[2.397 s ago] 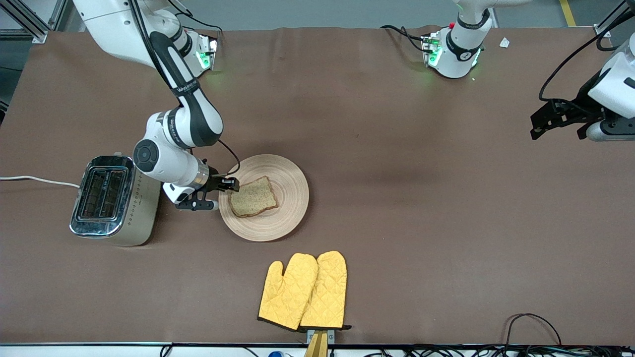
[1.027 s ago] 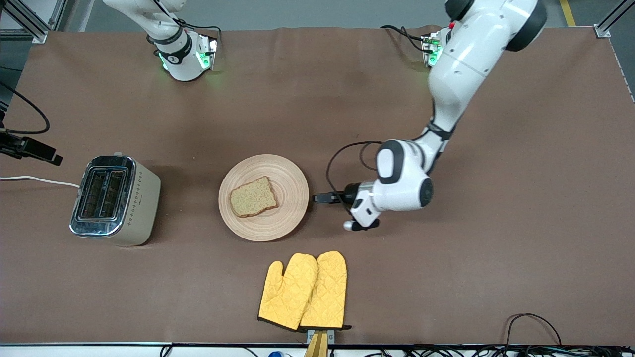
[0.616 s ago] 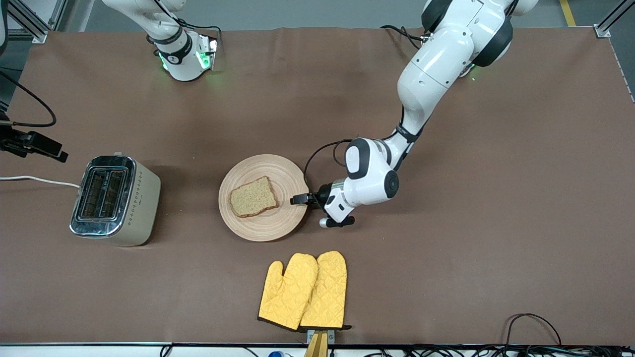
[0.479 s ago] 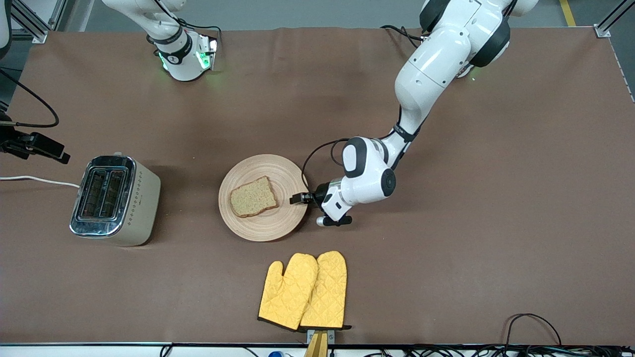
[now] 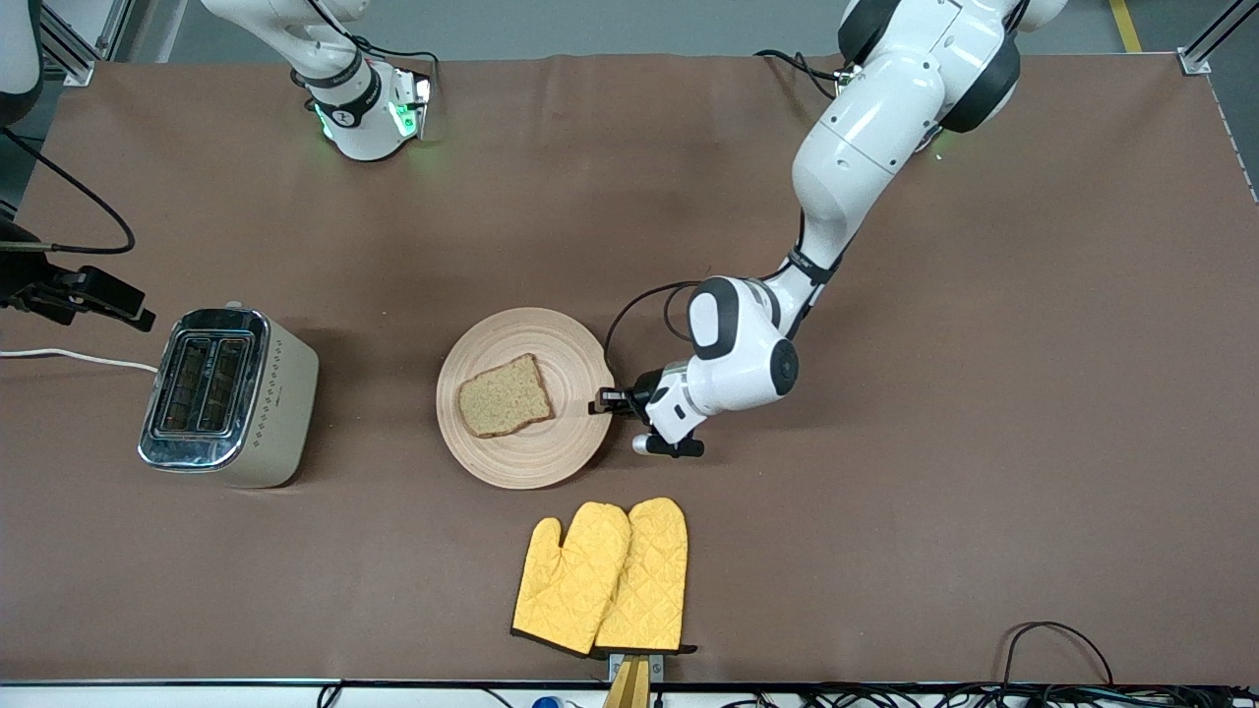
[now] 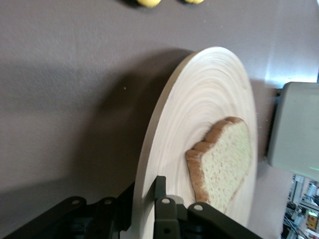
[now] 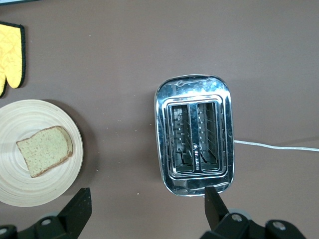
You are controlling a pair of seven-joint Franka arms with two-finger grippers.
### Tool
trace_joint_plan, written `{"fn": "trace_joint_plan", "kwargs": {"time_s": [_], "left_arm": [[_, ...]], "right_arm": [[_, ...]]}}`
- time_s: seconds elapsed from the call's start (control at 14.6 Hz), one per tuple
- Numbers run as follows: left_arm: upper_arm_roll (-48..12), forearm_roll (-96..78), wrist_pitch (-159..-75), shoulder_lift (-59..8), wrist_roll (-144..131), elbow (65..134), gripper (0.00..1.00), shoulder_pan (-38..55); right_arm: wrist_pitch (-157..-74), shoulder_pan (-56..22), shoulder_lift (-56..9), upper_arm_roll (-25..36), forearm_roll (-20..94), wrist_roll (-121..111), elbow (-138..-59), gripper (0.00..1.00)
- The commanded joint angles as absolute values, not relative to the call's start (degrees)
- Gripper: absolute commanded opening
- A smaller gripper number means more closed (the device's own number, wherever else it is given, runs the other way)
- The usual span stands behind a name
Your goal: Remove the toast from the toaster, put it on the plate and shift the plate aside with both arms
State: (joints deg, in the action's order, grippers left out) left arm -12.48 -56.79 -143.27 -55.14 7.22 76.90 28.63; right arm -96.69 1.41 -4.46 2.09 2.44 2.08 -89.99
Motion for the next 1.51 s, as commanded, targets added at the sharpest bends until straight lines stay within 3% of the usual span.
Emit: {"fn": "trace_joint_plan", "kwargs": {"time_s": [0.0,0.27,0.48,0.89,1.23,1.37,1.44], "left_arm": [[-12.57,-57.39,-130.84,-47.66,13.06,82.78,0.0,20.95],[-12.31,-56.25,-111.84,-44.21,24.58,84.99,0.0,6.28],[-12.48,-49.76,-103.56,-45.17,35.99,84.81,0.01,-6.2],[-12.31,-46.06,-96.51,-50.36,51.41,83.15,0.0,-22.39],[-12.13,-44.03,-96.33,-53.96,53.88,83.06,0.01,-30.49],[-11.87,-43.6,-96.33,-54.32,53.79,83.06,0.16,-31.2],[-11.78,-43.25,-96.33,-54.06,53.62,83.06,0.55,-31.2]], "right_arm": [[-98.61,-0.26,-3.78,2.29,3.25,1.85,-92.19,1.0],[-98.79,-2.71,-3.6,2.29,2.64,2.02,-92.2,1.0],[-99.58,-2.73,-3.6,2.37,2.55,2.02,-92.2,1.0],[-97.83,-2.46,-2.02,2.55,0.53,2.81,-95.27,1.0],[-93.26,2.89,0.08,2.81,0.35,1.93,-94.22,1.0],[-91.77,3.77,0.52,2.81,0.44,1.76,-93.96,1.0],[-90.63,4.3,0.53,2.81,0.44,1.76,-93.08,1.0]]}}
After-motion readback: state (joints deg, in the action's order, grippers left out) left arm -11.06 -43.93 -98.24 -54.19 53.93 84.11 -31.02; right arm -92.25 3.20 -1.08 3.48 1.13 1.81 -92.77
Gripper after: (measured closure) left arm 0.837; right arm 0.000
